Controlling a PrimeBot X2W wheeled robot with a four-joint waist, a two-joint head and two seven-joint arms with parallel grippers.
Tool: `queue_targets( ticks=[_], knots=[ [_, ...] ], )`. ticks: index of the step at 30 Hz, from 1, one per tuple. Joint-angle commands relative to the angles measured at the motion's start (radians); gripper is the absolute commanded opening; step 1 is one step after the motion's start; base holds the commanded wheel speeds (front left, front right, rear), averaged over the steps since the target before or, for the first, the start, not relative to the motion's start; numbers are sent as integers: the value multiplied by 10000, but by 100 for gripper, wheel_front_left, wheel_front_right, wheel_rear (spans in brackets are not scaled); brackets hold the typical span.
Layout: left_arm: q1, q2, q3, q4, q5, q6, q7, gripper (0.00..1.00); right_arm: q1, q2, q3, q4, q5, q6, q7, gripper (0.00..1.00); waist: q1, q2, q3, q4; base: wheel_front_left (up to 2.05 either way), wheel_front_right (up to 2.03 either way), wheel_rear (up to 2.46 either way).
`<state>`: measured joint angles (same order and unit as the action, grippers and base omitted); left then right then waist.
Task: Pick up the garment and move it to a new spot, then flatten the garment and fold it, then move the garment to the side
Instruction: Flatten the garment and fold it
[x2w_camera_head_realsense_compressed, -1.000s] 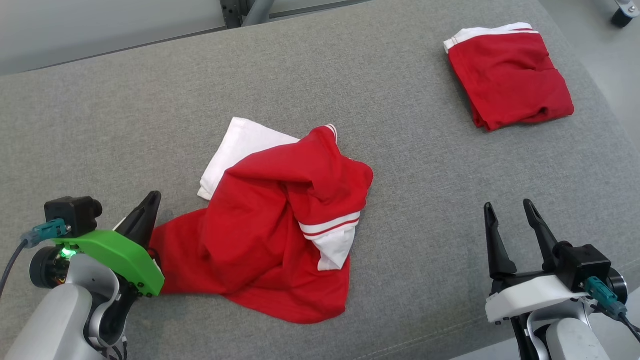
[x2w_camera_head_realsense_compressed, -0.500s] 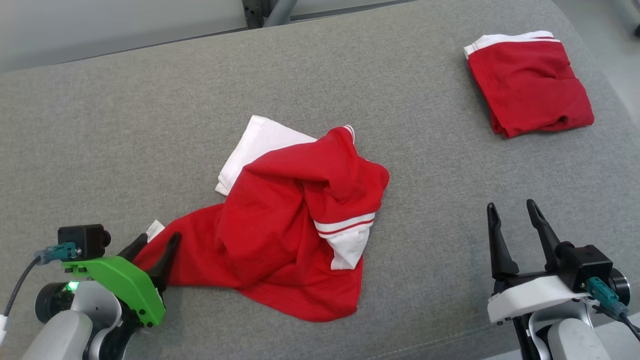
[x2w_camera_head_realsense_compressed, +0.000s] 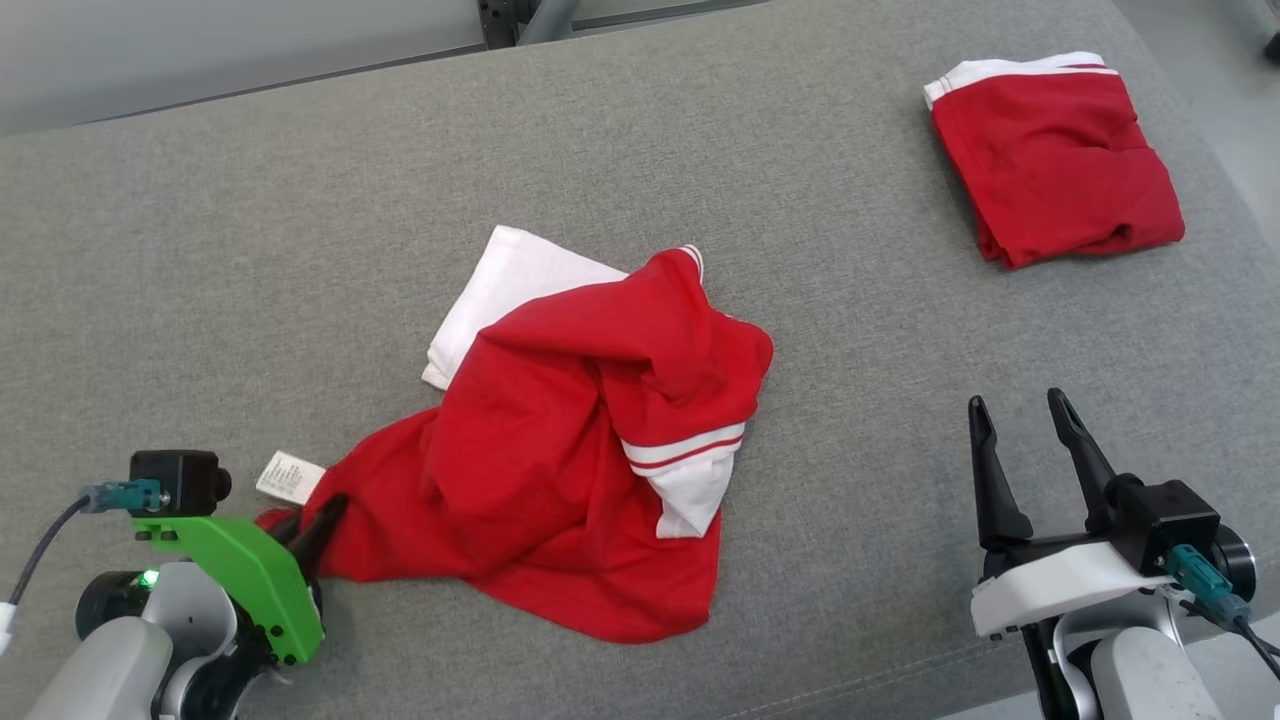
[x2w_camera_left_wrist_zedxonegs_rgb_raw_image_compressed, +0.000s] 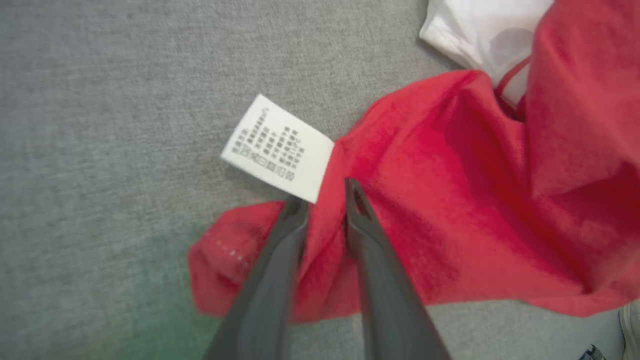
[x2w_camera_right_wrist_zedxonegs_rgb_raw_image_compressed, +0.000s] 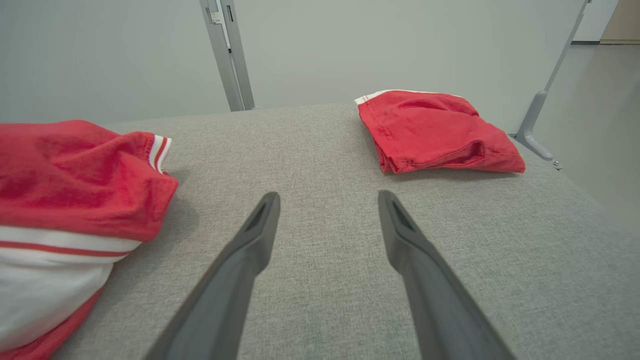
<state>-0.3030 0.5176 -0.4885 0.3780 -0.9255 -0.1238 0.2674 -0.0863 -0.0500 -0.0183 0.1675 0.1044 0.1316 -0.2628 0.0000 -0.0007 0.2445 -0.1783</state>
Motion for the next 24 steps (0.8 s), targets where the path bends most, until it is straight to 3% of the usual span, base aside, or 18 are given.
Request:
queue_targets(
  ticks=[1,4,8,15,20,24],
  knots=[
    [142,-124,-154,-56,-171,-64,-35,0,88,-11,-29,29,-1,-19,-29,100,0,7,-30,-33,0,0,0],
    [-263,137,95,-270,-174,-57,-360,0,120,-11,-20,45,46,-19,-29,100,0,7,-58,-45,0,0,0],
    [-1200,279,260,71,422,276,-744,0,58,-6,96,70,59,-17,-29,100,0,7,41,55,0,0,0],
    [-4082,451,508,1382,1079,456,-674,0,-367,-12,435,54,12,-19,-29,100,0,7,604,-192,0,0,0],
    [-5058,578,822,2076,1159,810,-741,0,-493,-11,548,17,44,-19,-29,100,0,7,925,-413,0,0,0],
    [-6147,654,970,3281,1794,1546,-1675,0,-670,-11,759,24,192,-19,-29,100,0,7,1513,-800,0,0,0]
  ],
)
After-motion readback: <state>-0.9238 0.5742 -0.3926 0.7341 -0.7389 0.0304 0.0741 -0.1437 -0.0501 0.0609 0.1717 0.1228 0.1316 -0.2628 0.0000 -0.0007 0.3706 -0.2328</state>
